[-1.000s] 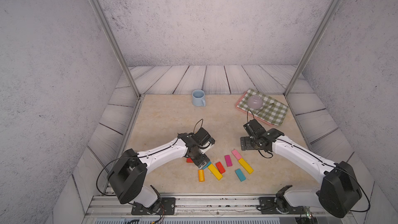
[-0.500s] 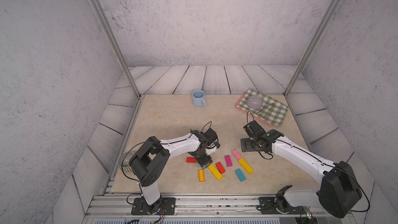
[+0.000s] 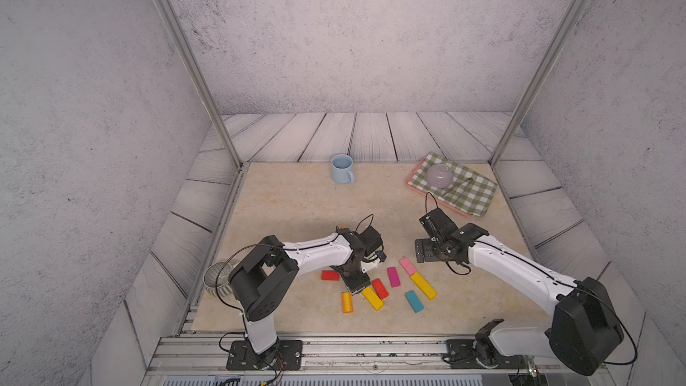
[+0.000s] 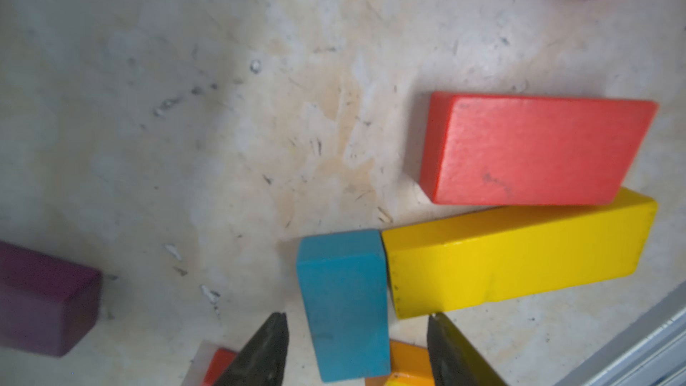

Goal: Assemble the letter t with building blocks
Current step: Pick up the building block from the center of the board.

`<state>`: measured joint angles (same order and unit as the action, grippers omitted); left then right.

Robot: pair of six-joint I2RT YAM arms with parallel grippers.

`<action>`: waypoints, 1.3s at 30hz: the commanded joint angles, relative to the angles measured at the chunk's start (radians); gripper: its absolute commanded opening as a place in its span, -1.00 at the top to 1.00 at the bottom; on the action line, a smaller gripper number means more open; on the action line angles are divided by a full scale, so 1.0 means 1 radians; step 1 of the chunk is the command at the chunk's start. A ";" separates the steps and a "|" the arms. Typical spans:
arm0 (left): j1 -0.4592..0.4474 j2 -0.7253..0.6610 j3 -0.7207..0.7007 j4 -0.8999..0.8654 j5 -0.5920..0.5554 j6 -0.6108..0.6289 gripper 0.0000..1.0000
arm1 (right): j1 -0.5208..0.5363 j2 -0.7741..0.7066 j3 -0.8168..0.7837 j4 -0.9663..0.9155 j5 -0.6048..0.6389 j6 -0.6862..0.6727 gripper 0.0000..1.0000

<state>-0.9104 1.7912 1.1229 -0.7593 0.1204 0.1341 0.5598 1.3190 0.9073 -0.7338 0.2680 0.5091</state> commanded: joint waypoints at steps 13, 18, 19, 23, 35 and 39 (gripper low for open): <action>0.001 0.069 0.058 -0.050 -0.056 0.000 -0.23 | -0.001 -0.012 0.025 -0.026 0.009 0.005 -0.98; 0.001 0.078 0.057 -0.057 -0.052 -0.004 -0.21 | -0.001 -0.015 0.023 -0.028 0.014 0.006 -0.98; 0.002 0.082 0.057 -0.058 -0.057 -0.006 -0.18 | 0.000 -0.017 0.021 -0.027 0.012 0.008 -0.98; 0.001 0.088 0.057 -0.065 -0.062 -0.007 -0.08 | 0.000 -0.019 0.016 -0.023 0.011 0.012 -0.98; 0.010 0.020 0.087 -0.087 -0.092 0.029 0.49 | 0.000 -0.011 0.006 -0.012 0.009 0.010 -0.97; 0.038 -0.045 0.137 -0.079 -0.089 0.058 0.64 | 0.000 -0.004 0.014 -0.012 0.014 -0.006 -0.97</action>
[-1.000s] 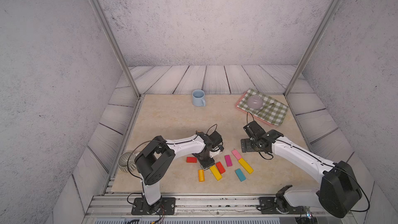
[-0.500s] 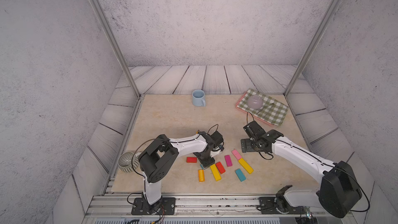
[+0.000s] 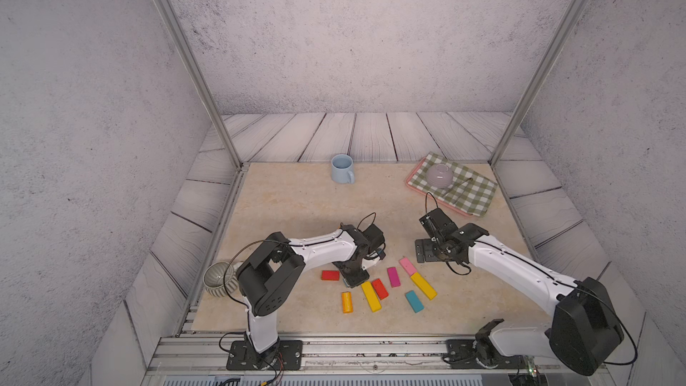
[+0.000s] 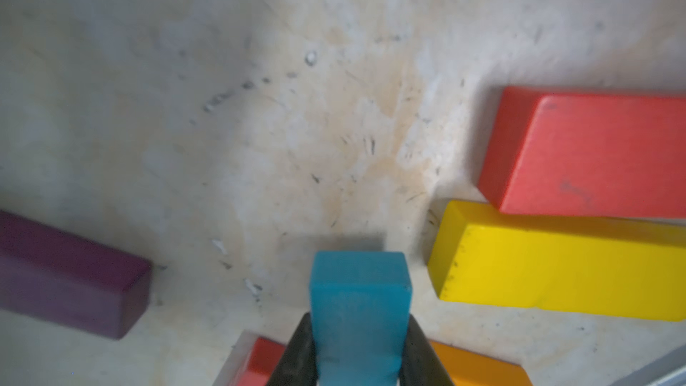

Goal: Assemble the letter t with building blocks
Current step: Pick up the building block from the center of the board, then assemble the building block at the center of the board.

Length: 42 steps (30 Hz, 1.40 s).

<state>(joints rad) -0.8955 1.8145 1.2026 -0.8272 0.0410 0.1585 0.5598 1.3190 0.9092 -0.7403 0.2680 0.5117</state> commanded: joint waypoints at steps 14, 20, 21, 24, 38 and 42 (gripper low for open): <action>0.350 -0.042 0.117 0.123 -0.162 0.428 0.87 | -0.001 0.068 0.065 0.012 -0.012 -0.068 -0.98; 0.438 0.046 0.133 0.181 -0.231 0.721 0.94 | -0.001 0.131 0.086 0.037 -0.031 -0.062 -0.98; 0.440 0.043 0.090 0.220 -0.230 0.784 0.94 | 0.000 0.138 0.086 0.043 -0.036 -0.055 -0.98; 0.462 0.055 0.052 0.237 -0.190 0.830 0.95 | -0.001 0.156 0.095 0.043 -0.049 -0.048 -0.98; 0.498 0.035 0.010 0.243 0.049 0.890 0.89 | -0.001 0.220 0.152 0.026 -0.046 -0.065 -0.98; 0.498 0.042 0.027 0.209 0.066 0.904 0.89 | 0.000 0.207 0.149 0.021 -0.028 -0.073 -0.98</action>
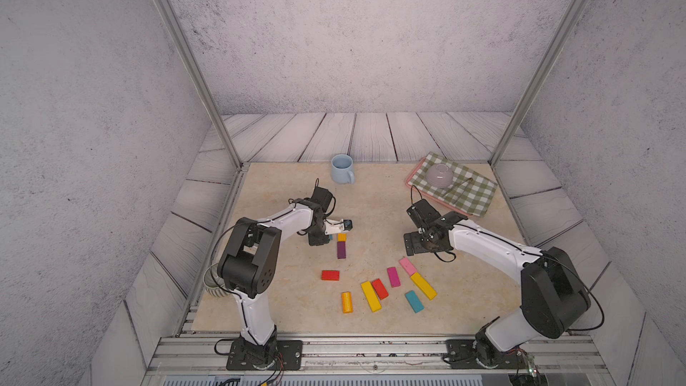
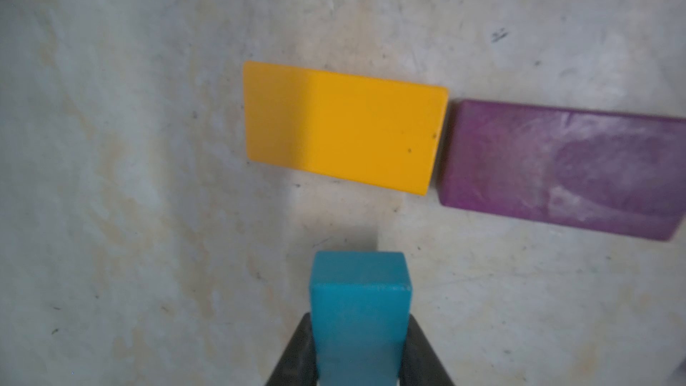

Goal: Assemble the letter t with building blocks
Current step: Assemble the building block at the center of the board.

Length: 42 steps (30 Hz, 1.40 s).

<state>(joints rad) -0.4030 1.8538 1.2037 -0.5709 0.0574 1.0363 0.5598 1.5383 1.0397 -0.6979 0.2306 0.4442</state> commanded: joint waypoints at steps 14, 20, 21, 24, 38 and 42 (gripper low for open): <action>-0.004 0.034 0.034 -0.051 0.031 0.045 0.86 | 0.000 -0.017 0.008 -0.020 0.013 0.002 -0.98; -0.029 0.062 0.050 -0.058 0.006 0.050 0.86 | -0.001 -0.017 0.006 -0.026 0.021 -0.001 -0.98; -0.033 0.062 0.051 -0.059 0.012 0.050 0.86 | 0.000 -0.019 0.005 -0.025 0.024 -0.001 -0.98; -0.043 0.070 0.051 -0.058 0.004 0.050 0.86 | 0.000 -0.021 -0.001 -0.022 0.026 0.002 -0.98; -0.053 0.099 0.077 -0.055 -0.031 0.034 0.86 | -0.001 -0.023 -0.004 -0.027 0.023 0.005 -0.98; -0.059 0.097 0.076 -0.053 -0.025 0.033 0.85 | -0.001 -0.023 -0.006 -0.027 0.021 0.008 -0.98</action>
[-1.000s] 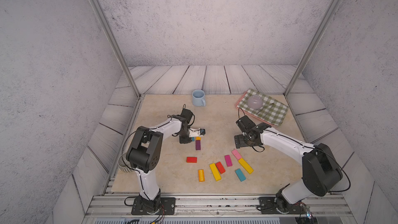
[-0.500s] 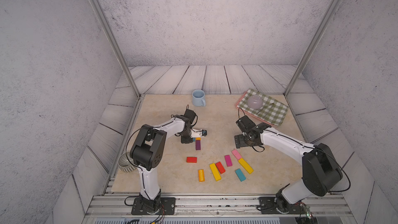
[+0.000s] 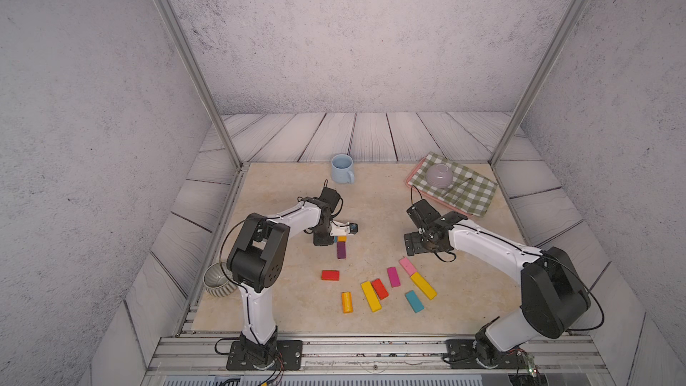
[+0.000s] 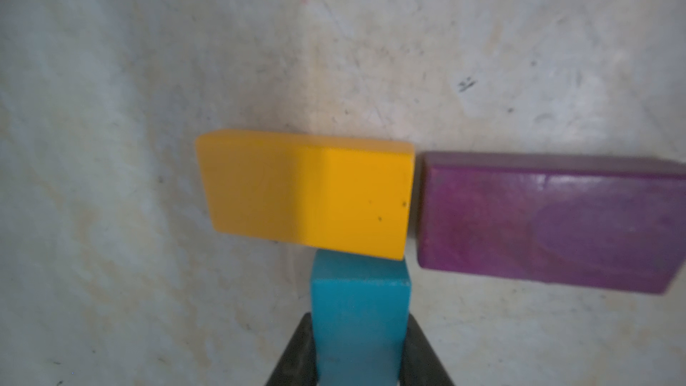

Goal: Assemble the letter t with building blocks
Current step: Assemble the building block at the center of the board.

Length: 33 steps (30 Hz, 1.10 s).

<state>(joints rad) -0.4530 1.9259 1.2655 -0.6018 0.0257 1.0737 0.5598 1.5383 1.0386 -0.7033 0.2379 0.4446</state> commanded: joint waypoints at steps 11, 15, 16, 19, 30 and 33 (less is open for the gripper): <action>-0.017 0.020 0.007 -0.023 -0.006 -0.012 0.86 | -0.001 -0.022 -0.005 -0.024 0.014 0.011 -0.98; -0.018 0.028 0.009 -0.009 -0.032 -0.018 0.85 | 0.000 -0.023 -0.003 -0.023 0.014 0.010 -0.98; -0.018 0.030 0.009 -0.007 -0.036 -0.018 0.84 | 0.000 -0.024 -0.003 -0.024 0.014 0.009 -0.98; -0.018 0.031 0.008 -0.003 -0.045 -0.023 0.49 | -0.001 -0.025 -0.002 -0.025 0.014 0.009 -0.98; -0.019 0.018 0.000 0.000 -0.033 -0.021 0.19 | 0.000 -0.021 -0.002 -0.027 0.017 0.013 -0.98; -0.021 0.015 0.000 0.003 -0.035 -0.021 0.19 | -0.001 -0.023 -0.003 -0.027 0.017 0.013 -0.98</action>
<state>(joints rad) -0.4679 1.9289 1.2682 -0.5903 -0.0128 1.0573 0.5598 1.5383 1.0386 -0.7067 0.2382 0.4450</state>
